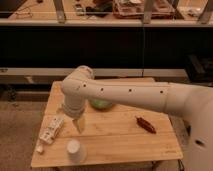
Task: Move the arm in a circular motion
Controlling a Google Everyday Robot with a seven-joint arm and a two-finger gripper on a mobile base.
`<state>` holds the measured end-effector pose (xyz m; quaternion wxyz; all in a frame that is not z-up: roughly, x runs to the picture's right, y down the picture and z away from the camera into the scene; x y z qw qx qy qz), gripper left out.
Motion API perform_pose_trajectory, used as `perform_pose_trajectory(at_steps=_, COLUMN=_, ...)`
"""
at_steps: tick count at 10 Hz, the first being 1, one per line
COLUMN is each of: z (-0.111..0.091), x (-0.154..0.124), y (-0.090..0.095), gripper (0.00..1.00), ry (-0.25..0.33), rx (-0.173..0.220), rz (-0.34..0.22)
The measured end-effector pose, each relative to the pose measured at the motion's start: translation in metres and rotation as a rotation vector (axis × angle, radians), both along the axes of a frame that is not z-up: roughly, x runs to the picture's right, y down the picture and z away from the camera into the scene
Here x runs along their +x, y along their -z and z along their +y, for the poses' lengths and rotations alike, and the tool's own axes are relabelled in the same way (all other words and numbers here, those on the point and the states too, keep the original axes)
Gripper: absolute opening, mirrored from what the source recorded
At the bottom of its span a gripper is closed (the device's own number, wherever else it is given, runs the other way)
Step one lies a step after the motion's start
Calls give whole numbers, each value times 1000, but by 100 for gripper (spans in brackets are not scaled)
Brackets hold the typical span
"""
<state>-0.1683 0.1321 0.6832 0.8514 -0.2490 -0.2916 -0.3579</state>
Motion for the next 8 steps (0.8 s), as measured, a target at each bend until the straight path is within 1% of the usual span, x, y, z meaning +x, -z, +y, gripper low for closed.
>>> perform_pose_trajectory(at_steps=1, z=-15, x=1, y=-48, gripper=80, ry=10, rx=44, rz=-10)
perform_pose_trajectory(at_steps=2, z=-25, x=5, y=-76, gripper=80, ry=22, rx=72, rz=-8)
perform_pose_trajectory(at_steps=3, z=-39, x=11, y=-97, gripper=80, ry=29, rx=100, rz=-1)
perform_pose_trajectory(at_steps=4, z=-58, x=26, y=-125, gripper=80, ry=39, rx=129, rz=23)
perform_pose_trajectory(at_steps=5, z=-75, x=48, y=-145, gripper=80, ry=42, rx=145, rz=60)
perform_pose_trajectory(at_steps=6, z=-85, x=69, y=-153, gripper=80, ry=44, rx=148, rz=96)
perform_pose_trajectory(at_steps=7, z=-101, x=100, y=-157, gripper=80, ry=37, rx=160, rz=149)
perform_pose_trajectory(at_steps=8, z=-119, x=135, y=-154, gripper=80, ry=33, rx=176, rz=209)
